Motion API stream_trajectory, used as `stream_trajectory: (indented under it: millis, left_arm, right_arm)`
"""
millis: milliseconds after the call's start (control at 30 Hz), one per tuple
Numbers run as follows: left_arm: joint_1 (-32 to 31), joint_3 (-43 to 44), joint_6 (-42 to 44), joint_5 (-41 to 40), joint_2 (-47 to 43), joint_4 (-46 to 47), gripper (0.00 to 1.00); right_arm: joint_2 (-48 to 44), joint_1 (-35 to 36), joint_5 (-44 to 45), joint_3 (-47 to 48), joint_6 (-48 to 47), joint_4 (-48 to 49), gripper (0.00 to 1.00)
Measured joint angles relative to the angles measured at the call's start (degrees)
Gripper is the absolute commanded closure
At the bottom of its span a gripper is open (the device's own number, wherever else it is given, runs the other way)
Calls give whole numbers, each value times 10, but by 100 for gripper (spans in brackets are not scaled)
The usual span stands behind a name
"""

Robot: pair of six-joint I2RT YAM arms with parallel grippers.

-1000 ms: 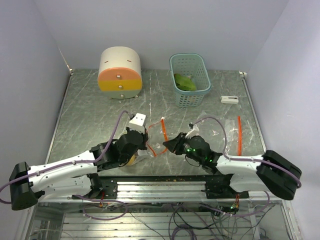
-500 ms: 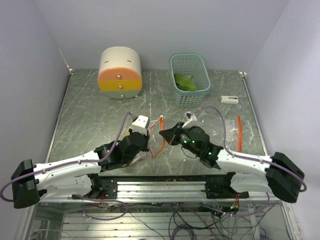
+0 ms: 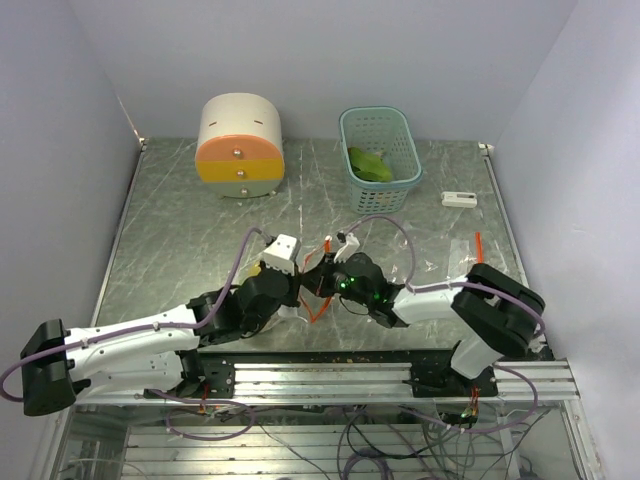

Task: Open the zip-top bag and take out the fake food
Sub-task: Pick up the fake fruit from the zipper food storage bag.

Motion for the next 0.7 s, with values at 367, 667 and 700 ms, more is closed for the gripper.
stream_trajectory:
  millis: [367, 667, 700]
  left_arm:
    - [-6, -35, -43, -65, -93, -49, 34]
    - [21, -40, -105, -152, -77, -132, 82]
    - [34, -39, -105, -149, -62, -132, 90]
  right_arm:
    - [56, 0, -22, 2, -5, 101, 76]
    - [67, 0, -24, -22, -10, 178, 75]
    - [69, 0, -25, -22, -12, 184, 75]
